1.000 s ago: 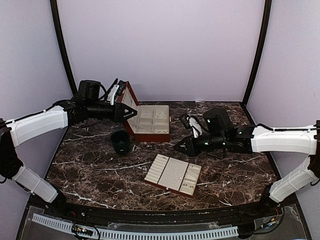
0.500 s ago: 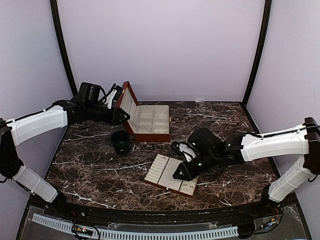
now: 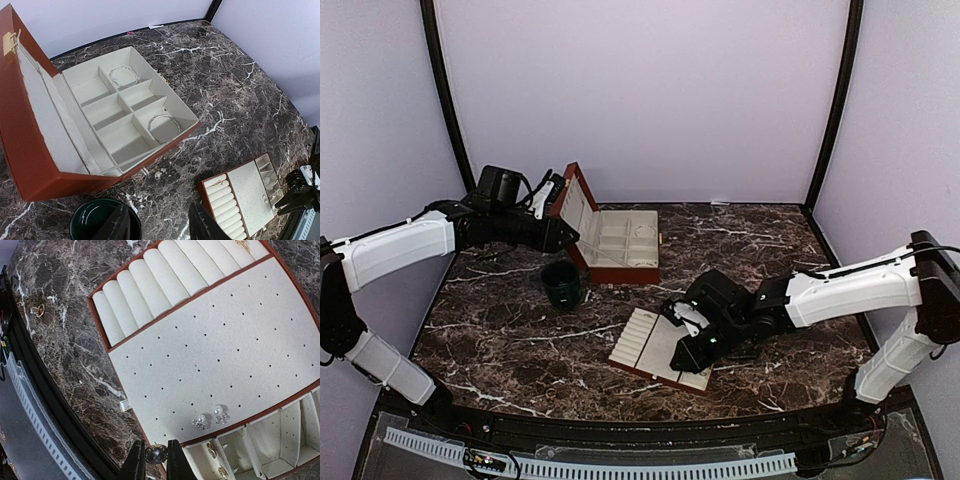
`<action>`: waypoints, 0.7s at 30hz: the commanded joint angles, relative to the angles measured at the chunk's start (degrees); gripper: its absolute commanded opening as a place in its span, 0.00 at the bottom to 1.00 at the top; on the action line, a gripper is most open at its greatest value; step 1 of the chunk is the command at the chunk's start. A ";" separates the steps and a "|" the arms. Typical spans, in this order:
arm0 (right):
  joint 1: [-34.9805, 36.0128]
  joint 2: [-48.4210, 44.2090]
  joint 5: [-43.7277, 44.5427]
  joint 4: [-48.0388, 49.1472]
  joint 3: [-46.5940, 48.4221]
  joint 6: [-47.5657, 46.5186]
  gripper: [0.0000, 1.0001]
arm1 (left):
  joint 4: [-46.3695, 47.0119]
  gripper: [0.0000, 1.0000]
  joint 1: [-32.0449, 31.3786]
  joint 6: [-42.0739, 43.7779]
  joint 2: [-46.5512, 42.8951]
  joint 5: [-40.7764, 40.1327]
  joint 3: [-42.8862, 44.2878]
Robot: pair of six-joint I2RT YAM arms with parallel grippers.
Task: Organize the mixed jewelry
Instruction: Insert the earring into the earring holder.
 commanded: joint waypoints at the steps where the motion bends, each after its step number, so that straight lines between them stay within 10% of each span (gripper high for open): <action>1: 0.63 1.33 2.52 -1.20 2.35 0.37 0.00 | -0.64 0.42 0.06 0.90 -1.44 1.30 -0.56; 21: 0.67 4.67 4.26 -3.15 4.12 -1.04 0.00 | -1.20 0.42 0.06 1.22 -0.77 1.67 -0.20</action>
